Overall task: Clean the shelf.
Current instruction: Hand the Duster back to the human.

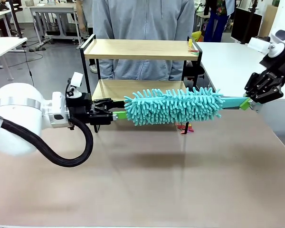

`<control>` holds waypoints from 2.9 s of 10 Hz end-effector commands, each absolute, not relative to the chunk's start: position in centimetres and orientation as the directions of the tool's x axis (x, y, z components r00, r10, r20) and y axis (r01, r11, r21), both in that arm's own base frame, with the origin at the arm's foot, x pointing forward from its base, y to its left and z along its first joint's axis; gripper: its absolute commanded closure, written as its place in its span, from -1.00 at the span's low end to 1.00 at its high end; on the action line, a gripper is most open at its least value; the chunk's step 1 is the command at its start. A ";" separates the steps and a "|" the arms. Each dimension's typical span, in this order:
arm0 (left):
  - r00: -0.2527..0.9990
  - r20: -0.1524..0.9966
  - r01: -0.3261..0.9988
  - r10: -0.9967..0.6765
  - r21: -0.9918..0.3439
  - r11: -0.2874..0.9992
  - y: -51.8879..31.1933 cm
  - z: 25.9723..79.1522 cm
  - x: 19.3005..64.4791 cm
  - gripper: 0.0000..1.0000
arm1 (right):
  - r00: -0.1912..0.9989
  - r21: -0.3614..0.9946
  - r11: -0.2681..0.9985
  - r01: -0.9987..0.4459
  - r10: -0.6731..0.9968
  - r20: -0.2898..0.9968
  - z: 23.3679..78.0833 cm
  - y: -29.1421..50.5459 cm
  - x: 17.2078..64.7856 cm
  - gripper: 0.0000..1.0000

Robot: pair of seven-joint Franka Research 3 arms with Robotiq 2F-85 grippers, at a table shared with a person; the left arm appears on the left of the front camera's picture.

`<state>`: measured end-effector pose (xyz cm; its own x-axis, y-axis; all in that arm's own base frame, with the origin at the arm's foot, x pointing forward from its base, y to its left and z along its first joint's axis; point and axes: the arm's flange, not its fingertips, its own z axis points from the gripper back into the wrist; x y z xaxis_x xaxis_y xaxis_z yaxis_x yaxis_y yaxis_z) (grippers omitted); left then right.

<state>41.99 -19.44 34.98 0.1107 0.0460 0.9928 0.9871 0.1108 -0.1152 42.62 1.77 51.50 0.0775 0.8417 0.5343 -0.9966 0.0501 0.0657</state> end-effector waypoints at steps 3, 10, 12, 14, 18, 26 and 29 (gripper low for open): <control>0.127 0.989 0.991 0.081 -0.130 0.032 -22.2 35.4 42.9 -1.00 | 0.062 0.056 0.037 -0.998 0.825 0.561 51.6 1.7 42.4 0.74; 0.173 0.981 0.984 0.083 -0.169 -0.051 -26.3 34.8 43.4 -1.00 | 0.062 0.056 0.037 -0.998 0.825 0.561 51.6 1.7 42.4 0.74; 0.175 0.979 0.984 0.100 -0.170 -0.056 -26.3 34.9 43.5 0.18 | 0.062 0.056 0.037 -0.998 0.825 0.561 51.6 1.7 42.4 0.74; 0.163 0.982 0.985 0.097 -0.156 -0.072 -26.3 34.9 43.2 1.00 | 0.062 0.056 0.037 -0.998 0.825 0.561 51.6 1.7 42.4 0.74; 0.166 0.982 0.982 0.095 -0.155 -0.112 -26.3 34.9 42.7 1.00 | 0.062 0.056 0.037 -0.998 0.825 0.561 51.6 1.7 42.4 0.74; 0.163 0.982 0.984 0.094 -0.155 -0.091 -26.5 34.7 42.7 1.00 | 0.062 0.056 0.037 -0.998 0.825 0.561 51.6 1.7 42.4 0.74; 0.163 0.982 0.984 0.094 -0.155 -0.091 -26.5 34.7 42.7 1.00 | 0.068 0.058 0.041 -0.997 0.776 0.626 53.1 1.7 41.9 -1.00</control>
